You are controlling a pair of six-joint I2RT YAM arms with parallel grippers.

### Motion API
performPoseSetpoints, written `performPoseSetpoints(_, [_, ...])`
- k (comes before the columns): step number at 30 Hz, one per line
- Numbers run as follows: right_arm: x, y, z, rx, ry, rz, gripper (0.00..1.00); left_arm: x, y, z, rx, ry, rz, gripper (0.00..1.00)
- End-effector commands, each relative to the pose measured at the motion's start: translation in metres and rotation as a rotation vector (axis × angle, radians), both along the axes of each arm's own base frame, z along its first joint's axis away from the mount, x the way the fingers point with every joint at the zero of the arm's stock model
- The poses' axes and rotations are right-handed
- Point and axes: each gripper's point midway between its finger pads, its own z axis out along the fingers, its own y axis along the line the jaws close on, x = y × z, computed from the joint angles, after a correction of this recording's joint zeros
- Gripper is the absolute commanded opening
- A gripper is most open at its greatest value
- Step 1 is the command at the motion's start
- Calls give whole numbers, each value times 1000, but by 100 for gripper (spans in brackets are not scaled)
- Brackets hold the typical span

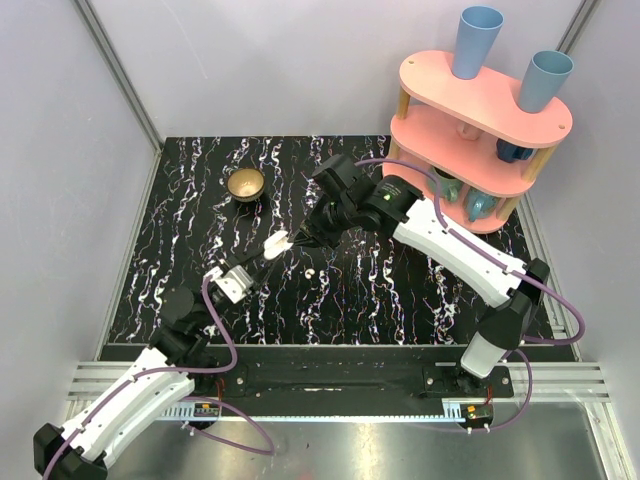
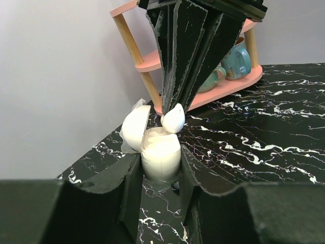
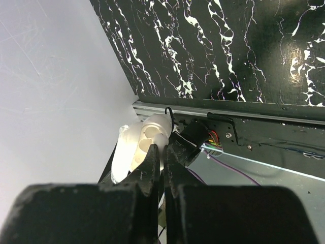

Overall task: Insert the wireless bluetooth earbuds into the charging case
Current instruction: Insert the right earbud into the right side groove of the charging case.

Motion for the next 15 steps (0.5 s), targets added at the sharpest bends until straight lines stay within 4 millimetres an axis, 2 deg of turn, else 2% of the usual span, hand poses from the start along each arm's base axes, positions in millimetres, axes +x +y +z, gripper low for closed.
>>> performPoseSetpoints(1, [-7, 2, 22, 60, -31, -9, 0, -12, -4, 42, -52, -111, -52, 0])
performPoseSetpoints(15, [-9, 10, 3, 59, 32, -25, 0, -14, -9, 41, -44, -116, -69, 0])
